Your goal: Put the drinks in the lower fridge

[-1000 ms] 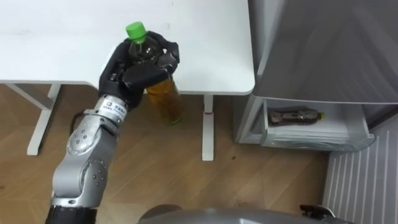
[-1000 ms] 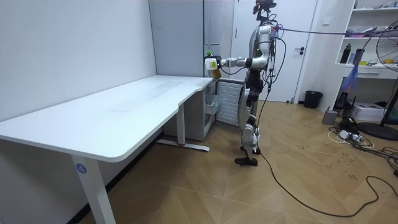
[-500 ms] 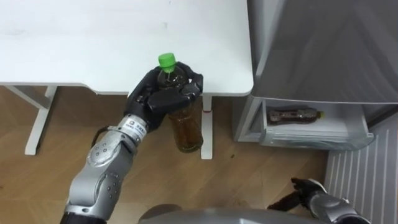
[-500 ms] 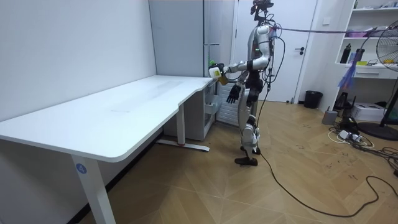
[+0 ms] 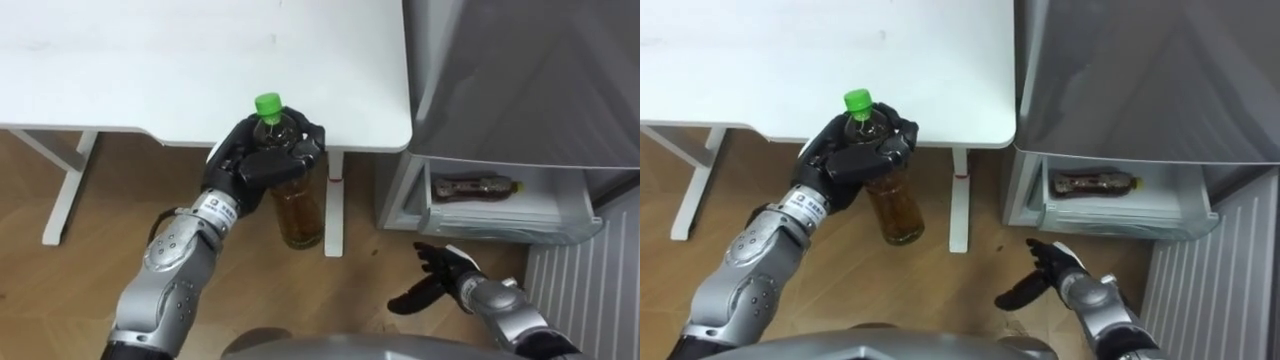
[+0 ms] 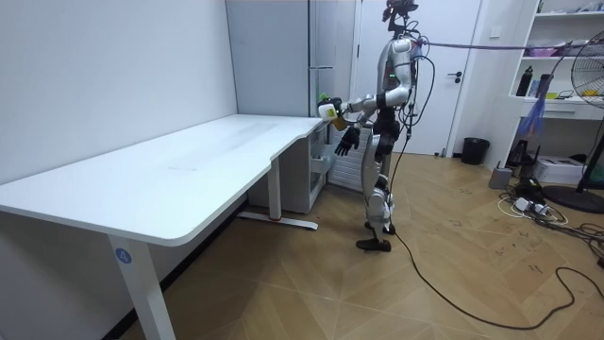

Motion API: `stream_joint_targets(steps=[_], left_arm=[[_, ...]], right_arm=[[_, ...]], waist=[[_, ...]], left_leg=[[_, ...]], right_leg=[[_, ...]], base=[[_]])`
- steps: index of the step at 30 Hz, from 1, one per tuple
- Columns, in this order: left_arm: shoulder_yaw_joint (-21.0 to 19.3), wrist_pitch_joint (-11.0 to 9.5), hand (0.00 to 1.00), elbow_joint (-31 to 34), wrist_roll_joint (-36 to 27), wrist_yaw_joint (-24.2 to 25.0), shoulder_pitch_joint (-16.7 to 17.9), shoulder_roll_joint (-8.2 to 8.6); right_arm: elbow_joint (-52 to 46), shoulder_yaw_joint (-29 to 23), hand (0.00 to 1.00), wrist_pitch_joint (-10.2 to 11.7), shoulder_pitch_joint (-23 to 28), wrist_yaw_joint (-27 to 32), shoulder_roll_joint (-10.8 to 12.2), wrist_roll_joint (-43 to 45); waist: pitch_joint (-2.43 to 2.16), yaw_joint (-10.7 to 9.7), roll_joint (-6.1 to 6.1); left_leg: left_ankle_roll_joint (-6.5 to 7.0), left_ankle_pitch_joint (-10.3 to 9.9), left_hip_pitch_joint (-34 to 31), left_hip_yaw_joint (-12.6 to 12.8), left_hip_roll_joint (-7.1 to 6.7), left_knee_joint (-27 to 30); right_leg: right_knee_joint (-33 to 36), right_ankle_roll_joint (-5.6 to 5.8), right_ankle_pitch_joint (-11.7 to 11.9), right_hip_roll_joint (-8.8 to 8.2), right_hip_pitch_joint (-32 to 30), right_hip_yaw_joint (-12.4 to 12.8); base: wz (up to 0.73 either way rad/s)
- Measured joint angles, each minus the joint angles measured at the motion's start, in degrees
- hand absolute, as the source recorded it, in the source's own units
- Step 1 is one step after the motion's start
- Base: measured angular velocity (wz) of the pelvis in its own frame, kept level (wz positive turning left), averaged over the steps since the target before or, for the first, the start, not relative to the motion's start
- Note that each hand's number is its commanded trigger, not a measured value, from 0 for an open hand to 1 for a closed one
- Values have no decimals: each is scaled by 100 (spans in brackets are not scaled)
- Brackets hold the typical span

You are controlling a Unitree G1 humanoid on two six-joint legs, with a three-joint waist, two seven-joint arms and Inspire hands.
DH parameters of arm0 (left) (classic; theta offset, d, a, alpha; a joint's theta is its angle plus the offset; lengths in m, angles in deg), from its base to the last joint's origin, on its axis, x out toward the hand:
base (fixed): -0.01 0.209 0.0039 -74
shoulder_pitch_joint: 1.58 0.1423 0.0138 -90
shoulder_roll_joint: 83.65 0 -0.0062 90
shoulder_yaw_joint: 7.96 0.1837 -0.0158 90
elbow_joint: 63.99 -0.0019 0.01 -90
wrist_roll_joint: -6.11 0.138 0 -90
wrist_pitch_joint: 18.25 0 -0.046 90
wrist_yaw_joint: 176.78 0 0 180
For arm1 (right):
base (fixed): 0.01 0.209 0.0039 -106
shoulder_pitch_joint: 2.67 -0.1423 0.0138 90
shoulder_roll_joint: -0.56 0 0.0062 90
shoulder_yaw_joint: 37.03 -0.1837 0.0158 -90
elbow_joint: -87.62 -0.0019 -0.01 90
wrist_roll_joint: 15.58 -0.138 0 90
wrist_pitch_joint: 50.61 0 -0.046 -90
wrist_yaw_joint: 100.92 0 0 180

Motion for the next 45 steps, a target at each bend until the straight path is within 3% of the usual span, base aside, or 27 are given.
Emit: stream_joint_targets(steps=[2,6,18,30,45], left_arm=[[39,-98,100,-127,-6,0,-3,0],[135,-98,100,-187,-7,-3,-1,-59],[554,-183,100,-189,196,0,0,-129],[669,-339,100,-451,392,11,-28,-141],[949,-368,100,-448,527,133,-177,-119]], right_arm=[[-242,37,0,38,6,4,1,0],[-847,108,0,68,113,13,2,-2],[-1267,342,0,148,241,-489,19,67],[-1955,657,0,179,234,-1210,16,90],[-2180,908,0,177,245,-1933,16,-473]], waist=[[-2,-5,-2],[1,-2,-6],[7,-5,3],[102,5,-20],[58,-17,-57]], left_leg=[[0,0,14,-2,0,5],[0,0,11,-17,-1,33],[2,-2,31,-32,-1,22],[6,-6,-15,-22,7,34],[17,-7,-87,44,9,93]], right_leg=[[0,0,0,5,21,-4],[0,-1,1,0,30,-11],[2,-3,2,-8,23,59],[85,-2,2,-8,-56,87],[103,-2,2,-13,-131,214]], base=[[0],[3],[1],[0],[-2]])
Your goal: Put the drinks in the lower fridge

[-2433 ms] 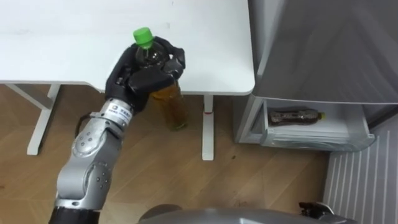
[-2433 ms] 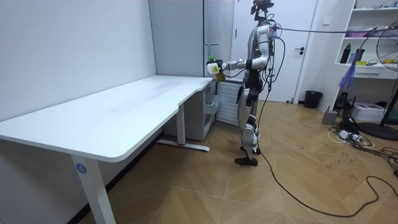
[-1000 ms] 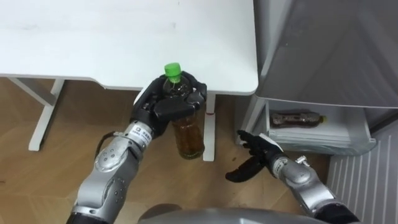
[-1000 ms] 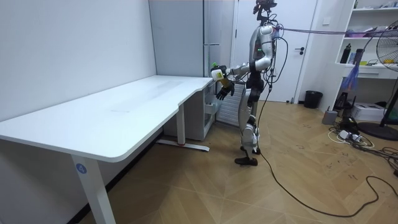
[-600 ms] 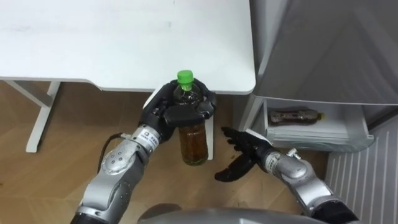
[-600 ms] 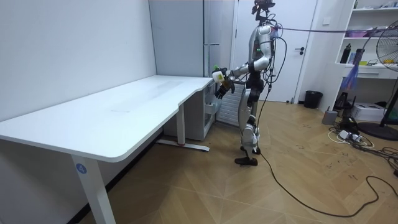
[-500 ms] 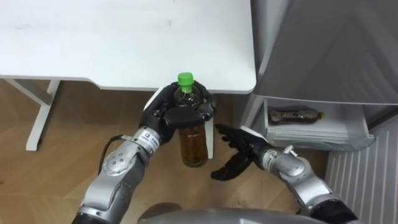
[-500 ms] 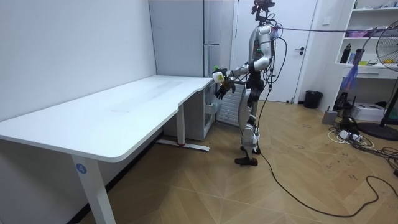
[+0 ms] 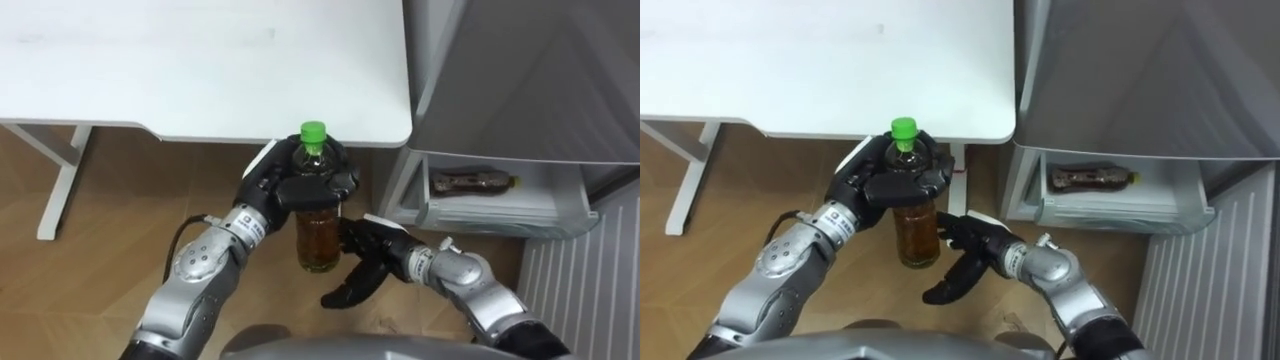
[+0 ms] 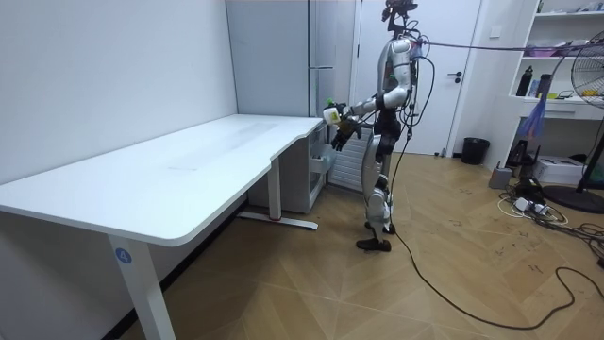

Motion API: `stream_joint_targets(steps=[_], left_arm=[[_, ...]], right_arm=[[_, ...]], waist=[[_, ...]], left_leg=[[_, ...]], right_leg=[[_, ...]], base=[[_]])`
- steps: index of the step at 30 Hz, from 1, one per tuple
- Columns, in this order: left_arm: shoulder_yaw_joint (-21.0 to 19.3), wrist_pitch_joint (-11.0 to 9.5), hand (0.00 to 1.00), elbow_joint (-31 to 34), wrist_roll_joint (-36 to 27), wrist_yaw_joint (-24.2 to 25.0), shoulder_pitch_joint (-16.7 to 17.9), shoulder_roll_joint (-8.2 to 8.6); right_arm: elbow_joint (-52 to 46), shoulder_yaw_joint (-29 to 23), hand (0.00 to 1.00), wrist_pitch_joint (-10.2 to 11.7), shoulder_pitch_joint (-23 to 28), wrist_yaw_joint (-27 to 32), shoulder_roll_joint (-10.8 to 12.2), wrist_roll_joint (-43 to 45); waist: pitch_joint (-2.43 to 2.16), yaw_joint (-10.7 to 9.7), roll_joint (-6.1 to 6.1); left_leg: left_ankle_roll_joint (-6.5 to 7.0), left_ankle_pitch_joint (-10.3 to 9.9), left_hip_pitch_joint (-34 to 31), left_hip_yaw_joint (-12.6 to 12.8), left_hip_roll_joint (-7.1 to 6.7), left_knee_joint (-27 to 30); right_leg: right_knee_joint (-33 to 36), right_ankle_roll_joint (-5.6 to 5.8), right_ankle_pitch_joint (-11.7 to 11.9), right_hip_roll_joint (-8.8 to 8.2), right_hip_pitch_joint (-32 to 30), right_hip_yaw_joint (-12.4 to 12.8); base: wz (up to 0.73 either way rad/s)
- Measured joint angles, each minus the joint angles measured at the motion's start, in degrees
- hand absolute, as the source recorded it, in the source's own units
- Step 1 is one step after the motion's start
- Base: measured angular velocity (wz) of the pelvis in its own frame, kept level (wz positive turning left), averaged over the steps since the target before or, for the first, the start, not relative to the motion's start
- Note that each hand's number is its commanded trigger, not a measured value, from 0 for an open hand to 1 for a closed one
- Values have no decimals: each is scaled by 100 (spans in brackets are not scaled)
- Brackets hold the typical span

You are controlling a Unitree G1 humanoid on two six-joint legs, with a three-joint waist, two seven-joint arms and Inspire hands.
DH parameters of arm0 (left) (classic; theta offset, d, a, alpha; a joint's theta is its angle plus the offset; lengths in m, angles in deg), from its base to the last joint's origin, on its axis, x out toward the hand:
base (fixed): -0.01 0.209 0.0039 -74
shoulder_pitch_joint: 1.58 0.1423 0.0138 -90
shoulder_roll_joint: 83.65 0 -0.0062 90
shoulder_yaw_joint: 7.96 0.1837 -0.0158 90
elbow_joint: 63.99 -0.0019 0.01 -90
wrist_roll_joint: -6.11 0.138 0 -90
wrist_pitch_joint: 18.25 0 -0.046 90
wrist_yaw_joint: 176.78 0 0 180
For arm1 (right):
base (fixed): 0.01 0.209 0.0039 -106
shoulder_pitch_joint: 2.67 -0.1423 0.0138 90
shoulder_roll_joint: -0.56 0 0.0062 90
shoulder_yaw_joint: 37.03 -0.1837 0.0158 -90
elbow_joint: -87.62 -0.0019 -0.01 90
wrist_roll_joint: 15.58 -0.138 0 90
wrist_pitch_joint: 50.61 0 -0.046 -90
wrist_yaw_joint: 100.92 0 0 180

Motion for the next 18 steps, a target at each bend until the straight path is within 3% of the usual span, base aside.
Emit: stream_joint_targets(steps=[10,18], left_arm=[[130,-31,100,19,7,28,-154,8],[232,-55,100,18,399,210,-160,11]], right_arm=[[13,72,0,-15,-27,-505,12,-675],[17,166,0,-91,-2,-531,1,-852]], waist=[[-3,1,9],[13,8,-10]], left_leg=[[5,-1,97,1,-2,-62],[6,1,98,10,-3,-106]], right_leg=[[21,0,0,17,85,11],[-17,0,0,36,58,27]], base=[[0],[0]])
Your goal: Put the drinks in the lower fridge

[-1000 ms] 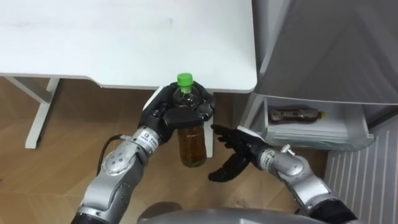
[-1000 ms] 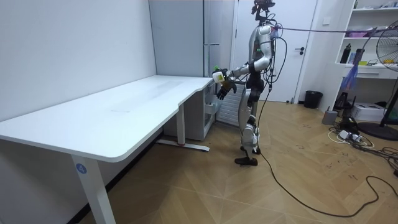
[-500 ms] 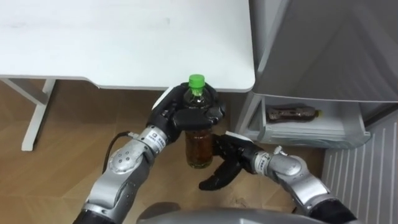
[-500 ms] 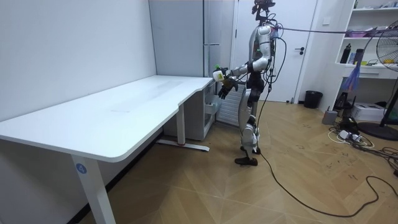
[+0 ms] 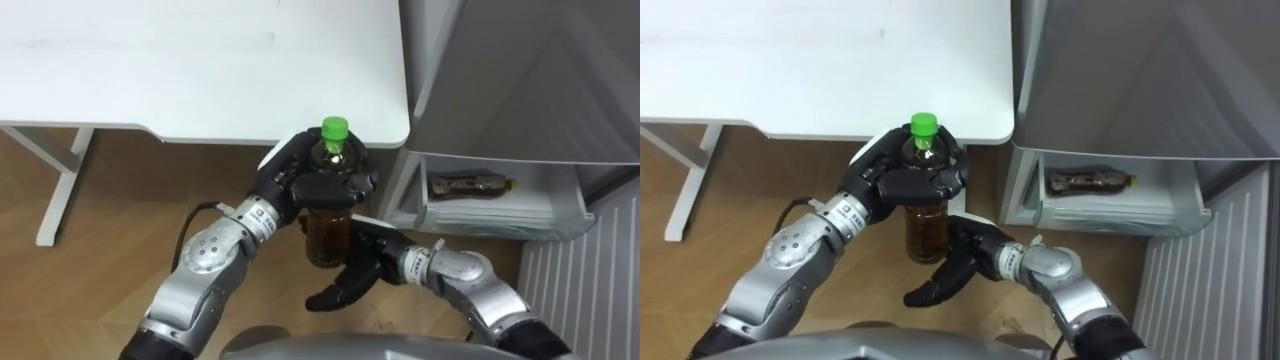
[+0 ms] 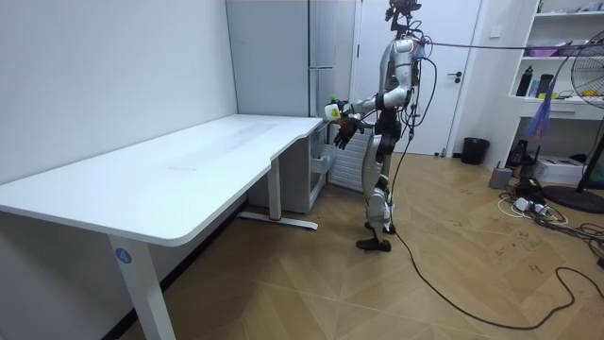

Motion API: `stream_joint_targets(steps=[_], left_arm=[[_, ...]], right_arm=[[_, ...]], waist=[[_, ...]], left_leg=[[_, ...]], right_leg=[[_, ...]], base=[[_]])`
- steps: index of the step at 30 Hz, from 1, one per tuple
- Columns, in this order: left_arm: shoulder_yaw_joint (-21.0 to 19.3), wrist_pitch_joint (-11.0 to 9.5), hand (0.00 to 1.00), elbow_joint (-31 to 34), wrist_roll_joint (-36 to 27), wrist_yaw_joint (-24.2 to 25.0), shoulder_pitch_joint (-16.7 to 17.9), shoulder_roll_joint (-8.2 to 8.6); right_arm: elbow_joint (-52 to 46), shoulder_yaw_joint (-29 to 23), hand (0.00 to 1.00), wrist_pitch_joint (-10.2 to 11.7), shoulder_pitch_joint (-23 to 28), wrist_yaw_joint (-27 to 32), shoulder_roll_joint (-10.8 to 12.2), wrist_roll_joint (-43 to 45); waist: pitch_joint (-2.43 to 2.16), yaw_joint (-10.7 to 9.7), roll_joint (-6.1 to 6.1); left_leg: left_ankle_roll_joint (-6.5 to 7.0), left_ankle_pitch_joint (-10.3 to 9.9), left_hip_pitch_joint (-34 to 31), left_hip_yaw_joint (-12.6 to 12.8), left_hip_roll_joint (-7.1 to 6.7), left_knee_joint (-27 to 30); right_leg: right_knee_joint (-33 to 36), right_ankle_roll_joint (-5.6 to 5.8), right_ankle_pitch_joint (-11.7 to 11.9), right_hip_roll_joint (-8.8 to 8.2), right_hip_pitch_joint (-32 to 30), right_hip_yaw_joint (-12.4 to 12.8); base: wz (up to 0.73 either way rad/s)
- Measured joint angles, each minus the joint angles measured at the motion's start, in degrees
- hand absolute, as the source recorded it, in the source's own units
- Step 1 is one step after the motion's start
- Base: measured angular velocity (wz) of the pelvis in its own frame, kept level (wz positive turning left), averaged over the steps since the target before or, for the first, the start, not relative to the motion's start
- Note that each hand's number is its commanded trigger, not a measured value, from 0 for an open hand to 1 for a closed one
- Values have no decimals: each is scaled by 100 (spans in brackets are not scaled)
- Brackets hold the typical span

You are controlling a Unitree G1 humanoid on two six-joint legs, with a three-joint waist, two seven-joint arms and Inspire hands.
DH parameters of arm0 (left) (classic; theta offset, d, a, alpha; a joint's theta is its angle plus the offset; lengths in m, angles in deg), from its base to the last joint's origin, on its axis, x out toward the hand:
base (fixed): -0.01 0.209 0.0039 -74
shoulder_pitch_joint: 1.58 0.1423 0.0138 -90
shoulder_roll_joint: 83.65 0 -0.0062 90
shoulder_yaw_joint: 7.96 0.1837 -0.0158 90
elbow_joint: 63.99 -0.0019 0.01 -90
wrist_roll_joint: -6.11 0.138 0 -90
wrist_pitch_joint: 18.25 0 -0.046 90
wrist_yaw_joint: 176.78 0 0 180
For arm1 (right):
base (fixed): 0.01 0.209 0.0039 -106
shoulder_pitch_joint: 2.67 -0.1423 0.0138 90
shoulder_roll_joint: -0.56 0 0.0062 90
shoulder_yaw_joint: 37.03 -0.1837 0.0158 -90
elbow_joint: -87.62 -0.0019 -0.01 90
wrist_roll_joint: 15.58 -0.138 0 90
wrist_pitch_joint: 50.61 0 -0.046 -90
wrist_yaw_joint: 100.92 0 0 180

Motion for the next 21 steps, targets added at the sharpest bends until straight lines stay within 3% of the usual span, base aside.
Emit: stream_joint_targets(steps=[7,21], left_arm=[[120,-16,100,0,437,36,-2,11],[162,-62,100,0,485,59,-2,12]], right_arm=[[58,49,0,-43,16,-12,-5,-435],[56,40,0,-72,19,-98,-6,-1132]], waist=[[16,26,-34],[21,21,-14]], left_leg=[[-1,2,67,69,3,-6],[0,0,179,68,3,-69]], right_leg=[[-12,1,0,-14,31,14],[-8,1,-1,1,121,74]], base=[[-1],[0]])
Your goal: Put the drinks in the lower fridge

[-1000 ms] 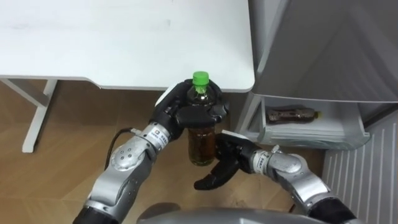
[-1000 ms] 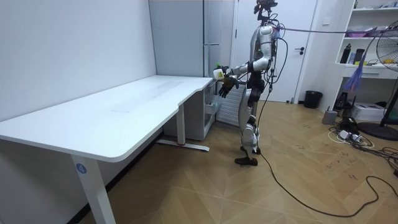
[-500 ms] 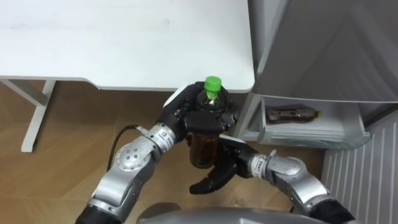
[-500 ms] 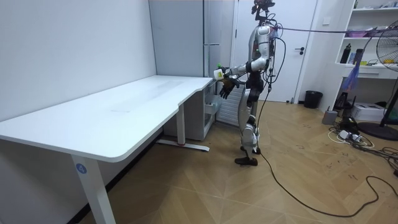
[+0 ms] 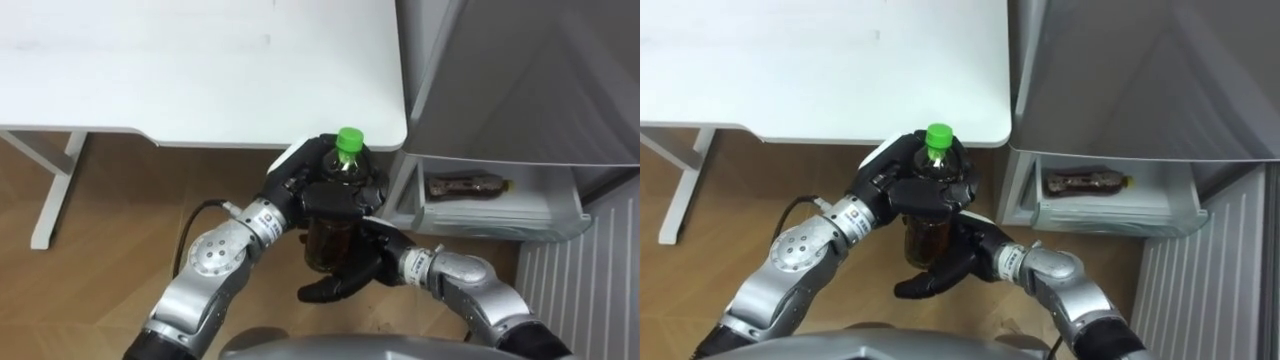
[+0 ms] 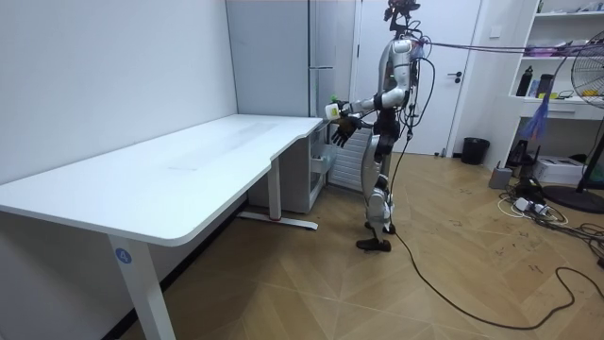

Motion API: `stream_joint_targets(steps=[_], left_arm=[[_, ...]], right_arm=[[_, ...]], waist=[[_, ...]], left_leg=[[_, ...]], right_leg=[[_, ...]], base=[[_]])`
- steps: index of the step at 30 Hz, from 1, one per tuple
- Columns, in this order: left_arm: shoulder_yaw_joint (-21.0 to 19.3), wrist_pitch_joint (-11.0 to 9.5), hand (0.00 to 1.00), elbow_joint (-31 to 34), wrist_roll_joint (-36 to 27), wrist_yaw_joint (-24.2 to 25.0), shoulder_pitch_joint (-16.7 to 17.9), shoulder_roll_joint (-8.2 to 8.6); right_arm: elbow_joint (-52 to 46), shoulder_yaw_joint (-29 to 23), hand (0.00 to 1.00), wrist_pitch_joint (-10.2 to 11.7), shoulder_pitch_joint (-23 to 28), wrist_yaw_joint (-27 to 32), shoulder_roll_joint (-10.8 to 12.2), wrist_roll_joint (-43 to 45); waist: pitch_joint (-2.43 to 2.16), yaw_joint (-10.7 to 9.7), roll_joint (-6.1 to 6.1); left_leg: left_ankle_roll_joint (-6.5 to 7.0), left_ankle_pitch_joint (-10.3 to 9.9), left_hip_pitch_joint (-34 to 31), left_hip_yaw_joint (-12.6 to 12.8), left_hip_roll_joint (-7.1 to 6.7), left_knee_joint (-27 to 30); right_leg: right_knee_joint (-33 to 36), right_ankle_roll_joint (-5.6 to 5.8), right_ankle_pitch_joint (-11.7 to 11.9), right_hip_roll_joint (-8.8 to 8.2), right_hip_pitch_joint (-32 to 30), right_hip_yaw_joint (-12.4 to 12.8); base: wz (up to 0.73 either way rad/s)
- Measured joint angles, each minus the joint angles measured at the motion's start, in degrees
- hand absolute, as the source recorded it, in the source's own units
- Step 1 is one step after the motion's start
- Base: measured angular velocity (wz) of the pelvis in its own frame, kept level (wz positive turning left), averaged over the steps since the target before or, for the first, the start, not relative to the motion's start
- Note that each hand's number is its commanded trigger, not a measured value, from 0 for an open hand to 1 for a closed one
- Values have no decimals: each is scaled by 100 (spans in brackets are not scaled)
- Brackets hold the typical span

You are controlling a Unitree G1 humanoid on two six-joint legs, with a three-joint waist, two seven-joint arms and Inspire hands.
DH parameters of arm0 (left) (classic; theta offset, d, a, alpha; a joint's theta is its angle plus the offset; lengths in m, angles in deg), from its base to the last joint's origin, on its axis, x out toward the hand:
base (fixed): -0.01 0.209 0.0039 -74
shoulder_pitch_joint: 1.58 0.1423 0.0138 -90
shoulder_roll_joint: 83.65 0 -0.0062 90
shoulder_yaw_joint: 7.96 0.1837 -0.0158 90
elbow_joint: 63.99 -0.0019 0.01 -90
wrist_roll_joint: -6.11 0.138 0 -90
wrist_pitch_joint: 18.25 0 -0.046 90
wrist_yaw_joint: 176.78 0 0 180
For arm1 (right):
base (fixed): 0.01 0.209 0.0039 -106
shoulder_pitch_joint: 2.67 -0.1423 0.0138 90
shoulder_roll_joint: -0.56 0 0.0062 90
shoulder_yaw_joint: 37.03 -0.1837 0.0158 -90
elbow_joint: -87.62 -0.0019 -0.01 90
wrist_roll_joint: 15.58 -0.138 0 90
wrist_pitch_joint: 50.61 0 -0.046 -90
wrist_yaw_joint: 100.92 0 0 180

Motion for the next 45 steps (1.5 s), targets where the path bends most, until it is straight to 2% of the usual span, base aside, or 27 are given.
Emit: stream_joint_targets(steps=[9,16,17,18,19,26,35,39,40,41,42,45], left_arm=[[64,-27,100,-1,142,-22,0,-1],[128,-27,100,0,233,-25,1,2],[128,-27,100,0,233,-27,1,2],[134,-27,100,0,233,-35,1,2],[151,-27,100,0,233,-44,1,2],[159,-27,100,-1,219,-56,1,22],[50,11,100,-26,-103,-162,1,39],[54,9,100,-26,-238,-263,1,79],[68,10,65,-26,-237,-281,1,79],[71,10,38,-26,-237,-287,1,79],[75,10,0,-26,-238,-298,2,80],[86,9,0,-26,-238,-303,1,85]], right_arm=[[11,27,0,-63,8,75,4,-952],[11,48,0,-63,7,136,7,-1221],[11,47,34,-63,7,139,7,-1241],[11,47,80,-63,6,141,7,-1259],[11,47,100,-63,6,141,7,-1263],[11,55,100,-41,6,149,6,-1260],[11,218,100,260,7,132,-31,-1203],[17,217,100,280,8,138,-31,-1207],[25,218,100,280,9,137,-31,-1207],[27,219,100,280,9,137,-31,-1207],[28,219,100,280,9,136,-31,-1208],[28,218,100,282,9,122,-55,-1225]], waist=[[-17,0,51],[-17,4,50],[-17,4,50],[-17,5,50],[-17,6,50],[-17,5,48],[-16,-1,46],[-16,2,44],[-16,2,44],[-16,1,43],[-16,-3,43],[-17,-2,42]], left_leg=[[1,1,-7,14,-1,-6],[2,2,-26,21,-3,5],[2,2,-26,21,-3,3],[2,2,-26,22,-3,1],[2,2,-26,22,-3,-3],[2,2,-25,21,-4,-3],[2,2,-29,21,-4,-4],[2,2,-30,20,-4,-7],[2,2,-30,20,-4,-6],[2,2,-31,20,-3,-5],[2,2,-32,20,-4,-3],[2,2,-31,20,-6,-3]], right_leg=[[18,0,0,2,-28,45],[11,0,0,0,-56,34],[11,0,0,0,-56,30],[10,0,0,0,-57,28],[10,0,0,0,-59,26],[10,0,0,-1,-62,40],[11,0,0,-1,-58,31],[12,0,0,0,-58,42],[11,0,0,1,-59,44],[11,0,0,1,-61,44],[11,0,0,1,-63,44],[10,0,0,0,-64,24]], base=[[-1],[0],[0],[0],[0],[0],[0],[0],[0],[0],[0],[0]])
